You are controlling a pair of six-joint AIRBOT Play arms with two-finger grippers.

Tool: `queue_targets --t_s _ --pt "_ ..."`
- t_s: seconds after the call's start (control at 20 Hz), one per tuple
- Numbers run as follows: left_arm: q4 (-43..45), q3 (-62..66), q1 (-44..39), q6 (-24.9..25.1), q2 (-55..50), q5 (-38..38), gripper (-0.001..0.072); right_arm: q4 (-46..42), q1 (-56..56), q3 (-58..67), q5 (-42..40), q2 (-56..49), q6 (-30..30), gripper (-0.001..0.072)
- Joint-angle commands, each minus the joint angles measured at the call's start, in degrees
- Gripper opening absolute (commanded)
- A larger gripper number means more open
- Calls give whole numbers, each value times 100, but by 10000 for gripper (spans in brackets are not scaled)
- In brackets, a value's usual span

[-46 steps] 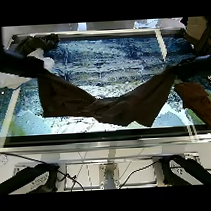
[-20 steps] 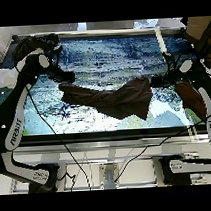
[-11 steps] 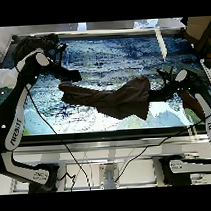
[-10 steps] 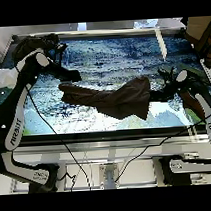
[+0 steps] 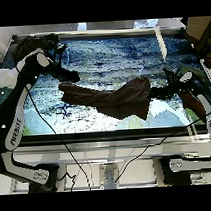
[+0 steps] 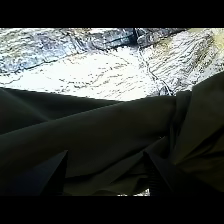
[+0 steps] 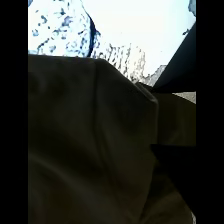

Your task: Fold the shirts.

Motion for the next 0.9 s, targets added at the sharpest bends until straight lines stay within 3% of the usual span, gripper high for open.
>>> queue_targets --t_s 0.0,0.1,0.15,0.25,0.5,0.6,0.75,0.85 --pt "122 -2 7 0 -4 -103 497 214 -13 -2 15 -212 -7 382" --pt "822 -2 13 -116 -4 -387 496 186 -11 -2 85 -278 4 381" --pt "1211 -2 61 -409 -7 -503 466 179 -11 -2 90 -310 4 375" --pt "1060 -2 372 -588 -13 -745 272 190 -9 -4 57 -363 -2 324" --pt "446 -160 1471 -654 -35 -1550 305 243 98 -2 -122 -369 -197 189" --pt "439 -385 1814 -708 -35 -1937 438 260 153 -2 -197 -369 -247 161" --pt "422 -826 2063 -754 -35 -1958 439 278 278 -2 -275 -372 -391 28" --pt "321 -1143 2076 -752 -35 -1648 439 284 367 -2 -345 -369 -457 27"
